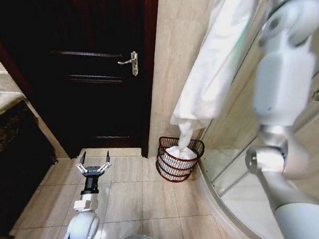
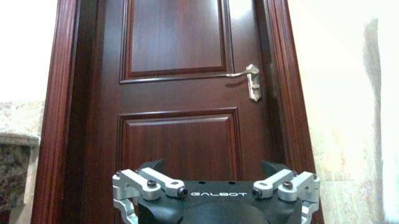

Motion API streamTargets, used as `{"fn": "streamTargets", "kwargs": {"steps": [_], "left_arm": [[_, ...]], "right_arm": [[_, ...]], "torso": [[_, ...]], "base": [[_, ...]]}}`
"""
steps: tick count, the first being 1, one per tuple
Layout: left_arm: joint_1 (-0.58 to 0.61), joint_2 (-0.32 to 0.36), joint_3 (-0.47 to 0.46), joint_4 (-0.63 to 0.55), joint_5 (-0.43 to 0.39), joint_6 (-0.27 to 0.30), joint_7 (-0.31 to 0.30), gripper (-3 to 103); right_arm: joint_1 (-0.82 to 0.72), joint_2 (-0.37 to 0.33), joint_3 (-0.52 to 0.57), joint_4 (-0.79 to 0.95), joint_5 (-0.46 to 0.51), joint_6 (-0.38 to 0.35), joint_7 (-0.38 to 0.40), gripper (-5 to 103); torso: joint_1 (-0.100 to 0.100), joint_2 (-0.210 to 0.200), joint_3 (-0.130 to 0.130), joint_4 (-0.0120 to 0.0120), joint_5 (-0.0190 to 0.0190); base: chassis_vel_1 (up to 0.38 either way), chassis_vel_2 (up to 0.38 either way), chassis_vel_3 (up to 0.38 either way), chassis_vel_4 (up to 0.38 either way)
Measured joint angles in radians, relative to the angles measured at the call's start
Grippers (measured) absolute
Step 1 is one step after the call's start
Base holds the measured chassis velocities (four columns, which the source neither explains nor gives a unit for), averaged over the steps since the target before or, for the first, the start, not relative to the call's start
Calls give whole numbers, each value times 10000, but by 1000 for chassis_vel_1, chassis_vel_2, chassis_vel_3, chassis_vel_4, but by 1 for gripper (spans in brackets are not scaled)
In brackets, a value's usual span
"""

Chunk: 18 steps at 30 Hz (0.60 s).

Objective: Discard the used towel into the hamper.

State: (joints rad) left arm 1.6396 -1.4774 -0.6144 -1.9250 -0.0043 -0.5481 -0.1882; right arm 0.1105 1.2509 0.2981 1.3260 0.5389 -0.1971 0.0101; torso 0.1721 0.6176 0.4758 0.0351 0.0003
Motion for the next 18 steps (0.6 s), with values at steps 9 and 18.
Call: {"fn": "streamTargets", "kwargs": {"steps": [9,18], "left_arm": [[121,-125,312,35,260,-195,13,100],[254,-146,387,64,304,-368,-18,100]], "right_arm": [[-2597,498,-169,-39,-491,1276,-162,4],[-2652,639,-101,-705,-380,1456,219,4]], "torso": [[-2,-1,-4,4,-6],[-2,-2,-3,1,0]], "base": [[0,0,0,0],[0,0,0,0]]}}
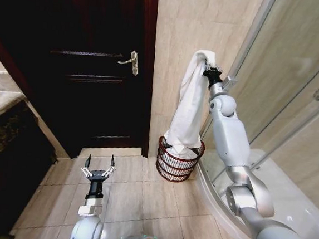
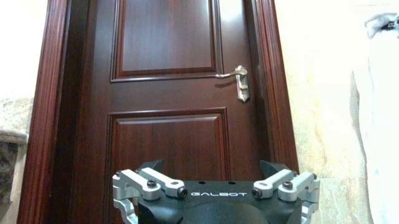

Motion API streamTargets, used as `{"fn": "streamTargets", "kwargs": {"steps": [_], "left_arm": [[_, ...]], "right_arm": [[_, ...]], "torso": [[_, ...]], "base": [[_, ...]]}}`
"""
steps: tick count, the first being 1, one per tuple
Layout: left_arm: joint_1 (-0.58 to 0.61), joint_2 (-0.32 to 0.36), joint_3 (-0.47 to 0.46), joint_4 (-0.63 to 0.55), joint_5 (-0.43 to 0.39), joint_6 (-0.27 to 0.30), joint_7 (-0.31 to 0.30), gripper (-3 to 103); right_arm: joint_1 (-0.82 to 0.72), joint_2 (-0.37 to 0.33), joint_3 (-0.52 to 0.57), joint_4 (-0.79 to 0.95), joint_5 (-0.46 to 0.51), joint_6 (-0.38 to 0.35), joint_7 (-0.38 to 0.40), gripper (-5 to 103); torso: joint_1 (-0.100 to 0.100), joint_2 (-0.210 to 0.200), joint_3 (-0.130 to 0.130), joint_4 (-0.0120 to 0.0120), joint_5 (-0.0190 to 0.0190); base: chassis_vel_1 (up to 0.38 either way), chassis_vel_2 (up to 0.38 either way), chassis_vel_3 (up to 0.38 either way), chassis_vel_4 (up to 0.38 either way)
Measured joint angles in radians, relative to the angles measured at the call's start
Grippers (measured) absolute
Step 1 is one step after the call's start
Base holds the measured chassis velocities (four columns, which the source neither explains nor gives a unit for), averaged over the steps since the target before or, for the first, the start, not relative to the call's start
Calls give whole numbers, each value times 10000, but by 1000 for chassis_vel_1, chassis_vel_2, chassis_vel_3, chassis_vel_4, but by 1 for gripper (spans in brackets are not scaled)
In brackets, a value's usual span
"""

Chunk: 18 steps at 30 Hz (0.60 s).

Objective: Discard the used towel into the hamper.

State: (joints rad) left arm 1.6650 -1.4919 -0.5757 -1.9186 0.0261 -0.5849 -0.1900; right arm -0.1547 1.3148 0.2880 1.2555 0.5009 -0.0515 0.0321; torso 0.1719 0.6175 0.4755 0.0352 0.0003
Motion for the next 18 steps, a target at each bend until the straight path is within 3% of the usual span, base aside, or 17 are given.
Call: {"fn": "streamTargets", "kwargs": {"steps": [2,3,5,11,18], "left_arm": [[0,10,0,-1,0,-2,0,100],[2,17,9,-3,0,-3,0,100],[4,21,39,-5,0,-3,0,100],[-5,55,111,60,7,-33,-6,100],[-57,55,231,168,59,-47,-20,100]], "right_arm": [[36,-18,3,41,412,-141,198,4],[48,-18,9,227,1342,-461,687,4],[-62,14,102,383,2221,-757,1312,4],[-842,5,567,134,1988,-684,1397,4],[-2014,316,1172,-487,1298,-119,631,4]], "torso": [[0,0,-1,-2,-5],[-1,1,-2,-1,-5],[-1,2,-3,4,-8],[-1,0,-2,-1,-2],[-2,-1,-2,-1,-1]], "base": [[0,0,0,0],[0,0,0,0],[0,0,0,0],[0,0,0,0],[0,0,0,0]]}}
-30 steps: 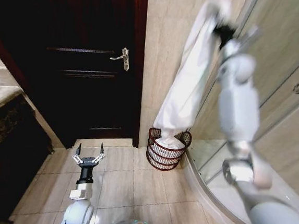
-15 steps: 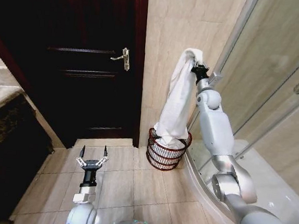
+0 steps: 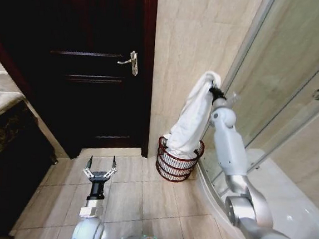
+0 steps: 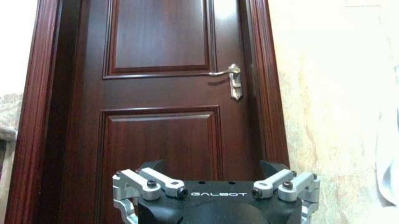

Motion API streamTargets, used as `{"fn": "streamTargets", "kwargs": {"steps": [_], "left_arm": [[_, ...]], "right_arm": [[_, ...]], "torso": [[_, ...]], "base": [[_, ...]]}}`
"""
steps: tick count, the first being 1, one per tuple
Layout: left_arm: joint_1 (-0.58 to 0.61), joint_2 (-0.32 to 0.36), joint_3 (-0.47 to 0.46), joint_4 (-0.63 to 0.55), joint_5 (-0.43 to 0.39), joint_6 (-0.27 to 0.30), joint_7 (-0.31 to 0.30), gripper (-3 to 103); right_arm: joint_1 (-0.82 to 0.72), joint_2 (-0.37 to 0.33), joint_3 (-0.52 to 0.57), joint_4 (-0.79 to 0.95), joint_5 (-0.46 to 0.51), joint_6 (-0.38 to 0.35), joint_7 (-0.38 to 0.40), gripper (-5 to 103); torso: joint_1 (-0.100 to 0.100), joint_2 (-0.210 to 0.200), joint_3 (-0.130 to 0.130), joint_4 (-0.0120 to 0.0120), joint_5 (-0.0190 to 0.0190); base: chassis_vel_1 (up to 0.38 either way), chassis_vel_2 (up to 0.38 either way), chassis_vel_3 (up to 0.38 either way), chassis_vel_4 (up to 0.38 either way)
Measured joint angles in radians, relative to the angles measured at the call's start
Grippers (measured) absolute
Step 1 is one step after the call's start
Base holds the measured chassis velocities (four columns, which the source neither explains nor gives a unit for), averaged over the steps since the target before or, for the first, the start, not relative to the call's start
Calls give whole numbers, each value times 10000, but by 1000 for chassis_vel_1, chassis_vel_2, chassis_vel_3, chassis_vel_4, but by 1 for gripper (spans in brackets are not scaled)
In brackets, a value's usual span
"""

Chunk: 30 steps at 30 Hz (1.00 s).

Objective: Discard the used towel into the hamper.

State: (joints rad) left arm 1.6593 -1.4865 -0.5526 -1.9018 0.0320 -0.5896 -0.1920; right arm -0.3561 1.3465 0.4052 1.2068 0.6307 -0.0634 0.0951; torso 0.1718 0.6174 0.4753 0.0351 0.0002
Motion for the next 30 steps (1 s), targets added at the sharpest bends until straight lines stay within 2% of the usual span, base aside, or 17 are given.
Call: {"fn": "streamTargets", "kwargs": {"steps": [2,5,15,21,26,30], "left_arm": [[-14,7,6,17,1,-7,-2,100],[-42,62,3,39,0,-27,-7,100],[7,73,-13,111,-66,-136,-7,100],[78,151,-56,-2,-232,-220,18,100],[100,204,-111,46,-300,-263,58,100],[112,197,-127,147,-523,-226,116,100]], "right_arm": [[-183,85,35,-114,-209,155,-138,4],[-726,367,152,-386,-1010,557,-583,4],[-1702,901,386,-830,-1940,812,-1103,4],[-1769,1190,830,-2393,-3101,1512,-1293,4],[-1895,1328,867,-2561,-3341,1603,-1297,4],[-2357,1395,839,-1857,-3401,1586,-1264,4]], "torso": [[0,0,0,5,-2],[0,-1,0,4,-3],[0,-1,-1,2,-4],[1,-3,1,0,0],[0,-3,0,1,-6],[0,-2,0,4,-6]], "base": [[0,0,0,0],[0,0,0,0],[0,0,0,0],[0,0,0,0],[0,0,0,0],[0,0,0,0]]}}
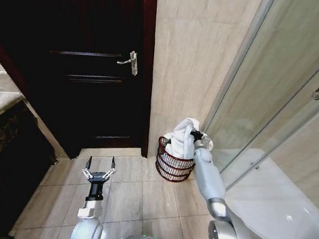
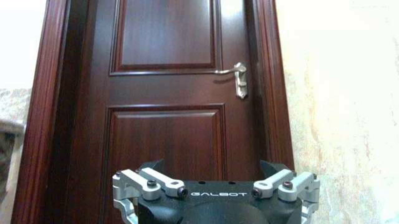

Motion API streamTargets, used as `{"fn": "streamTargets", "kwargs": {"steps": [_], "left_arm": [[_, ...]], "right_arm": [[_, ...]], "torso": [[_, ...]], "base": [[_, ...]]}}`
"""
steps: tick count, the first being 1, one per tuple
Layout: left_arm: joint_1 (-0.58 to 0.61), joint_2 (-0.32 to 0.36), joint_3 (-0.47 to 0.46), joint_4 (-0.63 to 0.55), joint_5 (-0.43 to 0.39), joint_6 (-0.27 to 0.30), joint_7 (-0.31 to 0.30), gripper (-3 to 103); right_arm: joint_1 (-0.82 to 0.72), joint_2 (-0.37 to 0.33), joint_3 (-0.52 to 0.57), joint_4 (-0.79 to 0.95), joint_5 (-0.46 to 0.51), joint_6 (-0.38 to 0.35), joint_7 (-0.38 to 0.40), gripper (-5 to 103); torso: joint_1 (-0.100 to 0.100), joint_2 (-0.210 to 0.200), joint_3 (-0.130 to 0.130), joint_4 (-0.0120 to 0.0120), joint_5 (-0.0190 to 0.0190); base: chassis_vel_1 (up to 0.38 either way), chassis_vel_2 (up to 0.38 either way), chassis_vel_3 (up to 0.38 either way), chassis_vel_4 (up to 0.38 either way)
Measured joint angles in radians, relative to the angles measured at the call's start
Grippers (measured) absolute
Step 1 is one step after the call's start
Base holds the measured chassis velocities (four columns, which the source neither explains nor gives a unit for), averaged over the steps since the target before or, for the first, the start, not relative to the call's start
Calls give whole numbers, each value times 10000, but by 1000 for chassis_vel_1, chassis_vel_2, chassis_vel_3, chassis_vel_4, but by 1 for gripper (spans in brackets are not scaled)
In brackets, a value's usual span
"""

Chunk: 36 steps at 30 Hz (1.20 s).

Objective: Discard the used towel into the hamper.

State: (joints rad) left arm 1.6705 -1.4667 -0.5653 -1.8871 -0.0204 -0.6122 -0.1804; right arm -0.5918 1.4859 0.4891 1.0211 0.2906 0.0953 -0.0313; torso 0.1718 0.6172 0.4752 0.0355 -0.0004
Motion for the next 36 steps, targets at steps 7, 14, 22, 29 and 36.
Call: {"fn": "streamTargets", "kwargs": {"steps": [7,14,22,29,36], "left_arm": [[-42,-52,212,-40,-84,84,-5,100],[-76,-29,793,64,-69,83,-13,100],[-186,1,1178,173,-58,36,-21,100],[-318,84,1146,297,-107,2,-22,100],[-401,103,1165,268,-94,108,89,100]], "right_arm": [[-1535,-263,11,2055,118,-575,262,4],[-2563,-523,188,3319,125,-1076,627,4],[-3549,-520,232,4436,-185,-1201,816,4],[-4421,-632,265,5107,-464,-641,997,4],[-5168,-627,355,5759,-370,-257,1076,4]], "torso": [[0,0,0,-4,6],[0,0,0,-2,5],[-1,0,-1,-2,5],[0,0,0,-2,5],[-1,1,0,-2,3]], "base": [[0,0,0,0],[0,0,0,0],[0,0,0,0],[0,0,0,0],[0,0,0,0]]}}
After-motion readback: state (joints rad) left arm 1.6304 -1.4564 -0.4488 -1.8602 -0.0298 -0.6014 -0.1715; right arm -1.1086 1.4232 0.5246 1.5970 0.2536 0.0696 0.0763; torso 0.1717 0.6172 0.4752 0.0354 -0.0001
